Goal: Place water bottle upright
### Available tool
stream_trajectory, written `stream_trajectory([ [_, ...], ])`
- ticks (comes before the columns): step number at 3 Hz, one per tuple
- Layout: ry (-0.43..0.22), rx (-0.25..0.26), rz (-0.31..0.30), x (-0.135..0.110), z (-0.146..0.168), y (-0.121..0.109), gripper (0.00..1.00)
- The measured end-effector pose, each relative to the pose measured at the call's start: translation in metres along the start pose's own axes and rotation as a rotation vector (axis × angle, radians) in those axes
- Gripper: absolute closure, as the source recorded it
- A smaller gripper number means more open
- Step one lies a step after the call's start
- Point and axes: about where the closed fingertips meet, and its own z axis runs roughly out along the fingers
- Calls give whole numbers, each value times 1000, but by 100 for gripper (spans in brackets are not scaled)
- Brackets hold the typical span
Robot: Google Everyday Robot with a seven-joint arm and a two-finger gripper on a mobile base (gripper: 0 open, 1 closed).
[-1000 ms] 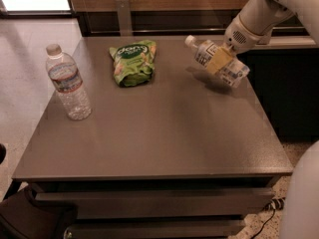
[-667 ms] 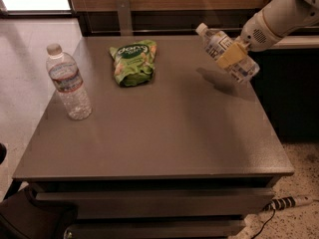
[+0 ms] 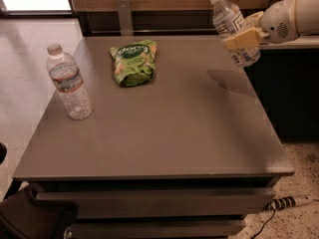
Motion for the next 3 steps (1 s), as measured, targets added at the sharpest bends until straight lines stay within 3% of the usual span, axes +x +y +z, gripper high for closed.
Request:
stream_trajectory([
  [1, -108, -32, -54, -18, 3, 1, 100],
  [3, -280, -139, -74, -21, 32, 8, 100],
])
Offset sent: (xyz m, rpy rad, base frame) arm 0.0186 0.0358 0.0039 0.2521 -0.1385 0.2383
